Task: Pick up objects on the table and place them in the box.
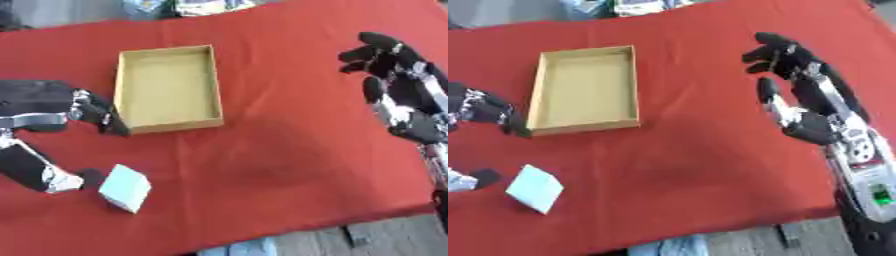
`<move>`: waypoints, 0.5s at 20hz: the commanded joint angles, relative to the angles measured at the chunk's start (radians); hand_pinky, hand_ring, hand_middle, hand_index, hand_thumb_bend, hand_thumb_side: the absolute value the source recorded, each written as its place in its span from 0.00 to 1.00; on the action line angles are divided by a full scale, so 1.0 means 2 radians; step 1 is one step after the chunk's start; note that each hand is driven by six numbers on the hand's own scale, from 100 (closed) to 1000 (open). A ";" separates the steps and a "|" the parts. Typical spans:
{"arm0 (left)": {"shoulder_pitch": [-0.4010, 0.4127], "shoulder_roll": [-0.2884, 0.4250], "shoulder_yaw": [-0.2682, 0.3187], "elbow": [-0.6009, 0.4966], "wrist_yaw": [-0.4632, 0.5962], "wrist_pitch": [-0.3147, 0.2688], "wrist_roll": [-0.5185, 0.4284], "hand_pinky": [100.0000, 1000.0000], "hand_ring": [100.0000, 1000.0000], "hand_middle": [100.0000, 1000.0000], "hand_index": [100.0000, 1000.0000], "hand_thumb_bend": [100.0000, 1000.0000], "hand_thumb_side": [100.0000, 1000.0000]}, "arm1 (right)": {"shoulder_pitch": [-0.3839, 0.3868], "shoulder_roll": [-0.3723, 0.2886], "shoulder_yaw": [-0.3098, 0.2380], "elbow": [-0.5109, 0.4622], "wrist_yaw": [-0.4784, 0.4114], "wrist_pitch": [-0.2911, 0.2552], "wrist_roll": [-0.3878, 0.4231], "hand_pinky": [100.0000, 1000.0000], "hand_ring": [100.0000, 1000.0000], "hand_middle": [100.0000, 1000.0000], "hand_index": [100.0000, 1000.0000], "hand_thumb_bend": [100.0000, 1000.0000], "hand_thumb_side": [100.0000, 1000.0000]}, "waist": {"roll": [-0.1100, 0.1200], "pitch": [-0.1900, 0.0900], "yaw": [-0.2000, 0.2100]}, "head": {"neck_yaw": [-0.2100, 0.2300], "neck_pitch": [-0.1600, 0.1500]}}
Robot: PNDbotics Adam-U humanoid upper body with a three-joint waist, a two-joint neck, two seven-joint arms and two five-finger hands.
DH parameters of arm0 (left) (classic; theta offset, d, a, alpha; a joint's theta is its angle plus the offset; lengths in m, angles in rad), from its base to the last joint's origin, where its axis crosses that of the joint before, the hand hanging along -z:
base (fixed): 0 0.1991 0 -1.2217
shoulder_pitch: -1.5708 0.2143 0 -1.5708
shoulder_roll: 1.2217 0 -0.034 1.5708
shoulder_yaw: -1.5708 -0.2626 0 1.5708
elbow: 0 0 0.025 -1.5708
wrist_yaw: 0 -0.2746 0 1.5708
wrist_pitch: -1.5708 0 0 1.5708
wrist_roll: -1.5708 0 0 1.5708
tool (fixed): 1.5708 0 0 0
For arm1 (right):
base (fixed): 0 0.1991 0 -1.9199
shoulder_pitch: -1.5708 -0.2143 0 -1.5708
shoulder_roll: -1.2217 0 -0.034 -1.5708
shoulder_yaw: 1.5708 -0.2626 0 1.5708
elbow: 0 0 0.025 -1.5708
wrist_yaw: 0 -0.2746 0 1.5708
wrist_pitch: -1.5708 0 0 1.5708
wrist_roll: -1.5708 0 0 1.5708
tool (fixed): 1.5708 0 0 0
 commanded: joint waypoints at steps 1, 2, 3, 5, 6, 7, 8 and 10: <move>-0.009 0.009 0.004 -0.004 0.008 -0.011 -0.023 0.70 0.66 0.67 0.83 0.19 0.20 | -0.004 -0.014 -0.003 -0.005 0.002 0.000 0.002 0.71 0.79 0.67 0.93 0.00 0.44 | -0.001 -0.008 0.000 | -0.001 -0.006; -0.009 0.009 0.003 -0.004 0.008 -0.014 -0.026 0.70 0.66 0.67 0.83 0.20 0.21 | -0.003 -0.014 -0.003 -0.005 0.002 0.000 0.002 0.71 0.79 0.67 0.93 0.00 0.44 | -0.001 -0.008 0.000 | -0.001 -0.006; -0.009 0.009 0.002 -0.004 0.008 -0.017 -0.028 0.71 0.66 0.68 0.83 0.20 0.22 | -0.003 -0.014 -0.003 -0.005 0.002 0.000 0.002 0.71 0.79 0.67 0.93 0.00 0.44 | -0.001 -0.008 0.000 | -0.001 -0.007; -0.008 0.010 0.000 -0.003 0.006 -0.022 -0.029 0.71 0.66 0.68 0.84 0.25 0.26 | -0.003 -0.014 -0.003 -0.005 0.002 -0.001 0.002 0.71 0.79 0.67 0.93 0.00 0.44 | -0.001 -0.008 0.000 | -0.002 -0.007; -0.007 0.011 -0.002 -0.003 0.003 -0.025 -0.030 0.71 0.66 0.68 0.84 0.28 0.28 | -0.003 -0.014 -0.003 -0.005 0.002 0.000 0.002 0.71 0.79 0.67 0.93 0.00 0.44 | -0.001 -0.008 0.000 | -0.002 -0.007; -0.007 0.011 -0.004 -0.003 -0.001 -0.029 -0.030 0.71 0.66 0.68 0.84 0.31 0.30 | -0.003 -0.014 -0.003 -0.005 0.002 0.000 0.001 0.71 0.79 0.67 0.93 0.00 0.44 | -0.001 -0.007 0.000 | -0.002 -0.007; -0.006 0.011 -0.006 -0.002 -0.004 -0.033 -0.030 0.71 0.67 0.69 0.85 0.34 0.33 | -0.003 -0.014 -0.003 -0.005 0.002 0.000 0.001 0.71 0.79 0.67 0.93 0.00 0.44 | -0.001 -0.007 0.000 | -0.002 -0.007; -0.005 0.011 -0.010 -0.001 -0.012 -0.041 -0.030 0.72 0.67 0.69 0.85 0.37 0.34 | -0.003 -0.014 -0.003 -0.005 0.002 0.000 0.001 0.71 0.79 0.67 0.93 0.00 0.44 | -0.001 -0.007 -0.001 | -0.002 -0.007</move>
